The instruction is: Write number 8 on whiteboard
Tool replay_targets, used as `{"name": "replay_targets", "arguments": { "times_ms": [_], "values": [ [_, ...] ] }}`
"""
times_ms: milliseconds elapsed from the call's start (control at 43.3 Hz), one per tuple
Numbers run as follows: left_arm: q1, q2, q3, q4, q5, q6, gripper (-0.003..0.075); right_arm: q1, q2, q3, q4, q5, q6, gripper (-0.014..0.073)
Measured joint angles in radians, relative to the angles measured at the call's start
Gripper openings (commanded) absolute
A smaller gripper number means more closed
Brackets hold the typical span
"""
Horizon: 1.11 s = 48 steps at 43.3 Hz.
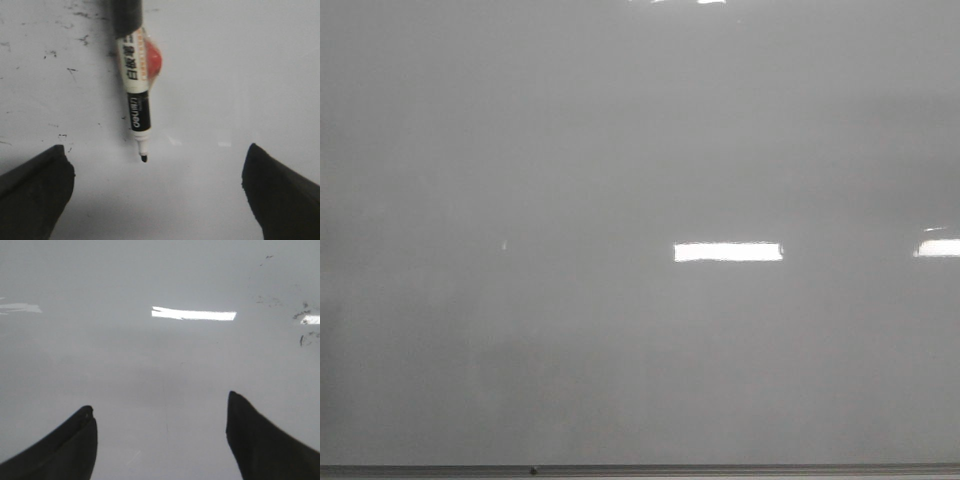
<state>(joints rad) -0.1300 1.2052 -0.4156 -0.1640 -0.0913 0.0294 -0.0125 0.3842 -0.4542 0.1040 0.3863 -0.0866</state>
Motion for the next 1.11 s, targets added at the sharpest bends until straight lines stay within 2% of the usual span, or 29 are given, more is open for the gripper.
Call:
{"name": "replay_targets", "arguments": {
  "times_ms": [208,300,416,601,763,901,994,1109],
  "values": [
    [0.013,0.196,-0.065,-0.011,-0.115,-0.002,0.0657,0.0,0.0,0.0,0.0,0.006,0.0,0.0561],
    [0.009,0.248,-0.093,-0.011,-0.148,-0.002,0.0617,0.0,0.0,0.0,0.0,0.007,0.0,0.0561],
    [0.006,0.295,-0.116,-0.011,-0.176,-0.002,0.0513,0.0,0.0,0.0,0.0,0.007,0.0,0.0561],
    [0.006,0.326,-0.119,-0.016,-0.187,-0.004,0.026,0.0,0.0,0.0,0.0,0.007,0.0,0.0561],
    [0.006,0.332,-0.119,-0.018,-0.188,-0.004,0.0081,0.0,0.0,0.0,0.0,0.009,0.0,0.0561],
    [0.006,0.332,-0.119,-0.018,-0.188,-0.004,0.0001,0.0,0.0,0.0,0.0,0.009,0.0,0.0561],
    [0.006,0.323,-0.119,-0.016,-0.176,-0.004,-0.0018,0.0,0.0,0.0,0.0,0.009,0.0,0.0561],
    [0.006,0.25,-0.123,-0.015,-0.081,-0.004,-0.0019,0.0,0.0,0.0,0.0,0.009,0.0,0.0561]
  ]
}}
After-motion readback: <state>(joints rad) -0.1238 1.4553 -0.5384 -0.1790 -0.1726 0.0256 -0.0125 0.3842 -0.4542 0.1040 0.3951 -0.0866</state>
